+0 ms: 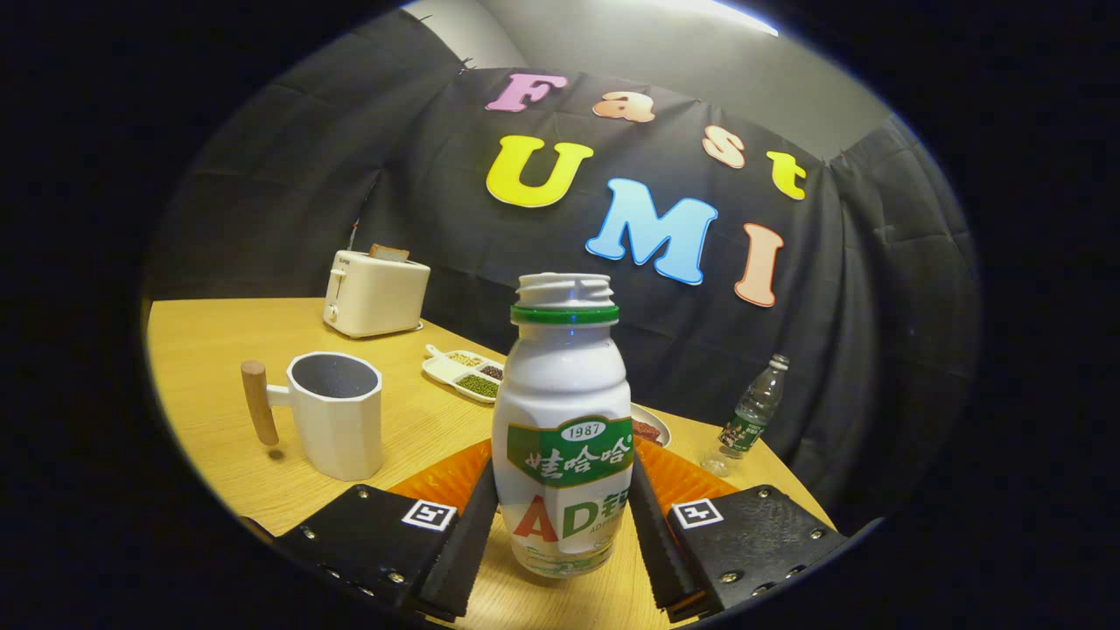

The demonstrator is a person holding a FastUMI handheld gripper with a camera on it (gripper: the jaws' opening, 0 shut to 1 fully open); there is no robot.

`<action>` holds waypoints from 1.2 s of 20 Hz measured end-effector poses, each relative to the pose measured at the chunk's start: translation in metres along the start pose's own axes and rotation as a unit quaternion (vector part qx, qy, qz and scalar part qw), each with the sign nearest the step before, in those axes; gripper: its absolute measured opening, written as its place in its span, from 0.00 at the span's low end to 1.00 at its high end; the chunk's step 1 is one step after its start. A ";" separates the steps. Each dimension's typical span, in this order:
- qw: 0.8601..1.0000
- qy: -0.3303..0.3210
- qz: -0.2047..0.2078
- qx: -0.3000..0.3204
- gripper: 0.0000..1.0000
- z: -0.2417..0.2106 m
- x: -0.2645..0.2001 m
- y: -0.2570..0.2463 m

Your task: Take the bottle from table, then pour the juice into the cup, finally place the bottle on the coaster

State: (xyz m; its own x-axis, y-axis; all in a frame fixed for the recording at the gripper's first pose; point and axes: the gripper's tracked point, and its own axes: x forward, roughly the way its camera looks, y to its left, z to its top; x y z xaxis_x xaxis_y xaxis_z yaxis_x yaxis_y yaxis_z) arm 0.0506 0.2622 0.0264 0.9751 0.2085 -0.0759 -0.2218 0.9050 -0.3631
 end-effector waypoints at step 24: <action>0.958 0.024 0.002 -0.287 0.72 0.017 0.042 0.024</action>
State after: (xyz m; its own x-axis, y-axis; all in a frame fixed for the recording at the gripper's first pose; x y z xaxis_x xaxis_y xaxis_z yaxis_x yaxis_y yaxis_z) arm 0.0863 0.2988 0.0302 0.9765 0.1812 -0.1165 -0.1987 0.5490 -0.8118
